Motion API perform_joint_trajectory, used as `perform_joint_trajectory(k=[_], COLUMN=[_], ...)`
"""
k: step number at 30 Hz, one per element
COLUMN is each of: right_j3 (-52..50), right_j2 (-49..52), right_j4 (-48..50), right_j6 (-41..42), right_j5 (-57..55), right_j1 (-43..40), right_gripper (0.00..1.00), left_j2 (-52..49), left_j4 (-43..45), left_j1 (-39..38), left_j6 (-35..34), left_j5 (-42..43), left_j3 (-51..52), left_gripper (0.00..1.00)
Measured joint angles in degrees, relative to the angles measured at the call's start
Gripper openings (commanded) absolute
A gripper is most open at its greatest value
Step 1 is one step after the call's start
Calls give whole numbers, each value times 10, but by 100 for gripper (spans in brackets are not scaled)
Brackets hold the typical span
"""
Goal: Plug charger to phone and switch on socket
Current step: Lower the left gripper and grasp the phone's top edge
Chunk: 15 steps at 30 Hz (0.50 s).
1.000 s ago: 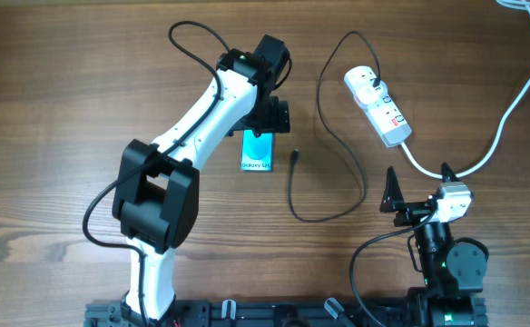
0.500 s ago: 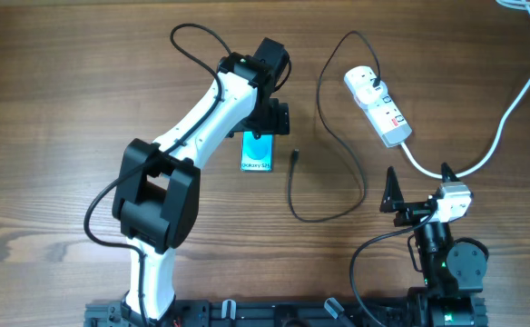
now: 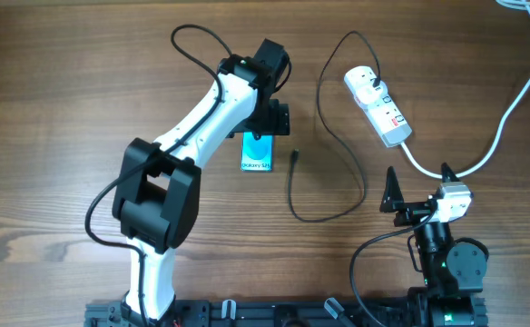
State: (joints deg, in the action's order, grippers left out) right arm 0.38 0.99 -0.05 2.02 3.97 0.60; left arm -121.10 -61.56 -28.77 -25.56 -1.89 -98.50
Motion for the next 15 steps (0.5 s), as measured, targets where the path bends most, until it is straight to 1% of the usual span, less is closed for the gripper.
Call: perform_joint_trajectory(k=[5,15], right_j3=[0,0], right_j2=[0,0], right_j4=[0,0], right_j6=[0,0], right_j5=[0,0], right_j1=[0,0], right_gripper=[100,99], left_j2=[0,-2], left_j4=[19,42], left_j1=[0,0], left_j6=[0,-1], left_j5=[0,2], left_j3=[28,33], left_gripper=[100,100])
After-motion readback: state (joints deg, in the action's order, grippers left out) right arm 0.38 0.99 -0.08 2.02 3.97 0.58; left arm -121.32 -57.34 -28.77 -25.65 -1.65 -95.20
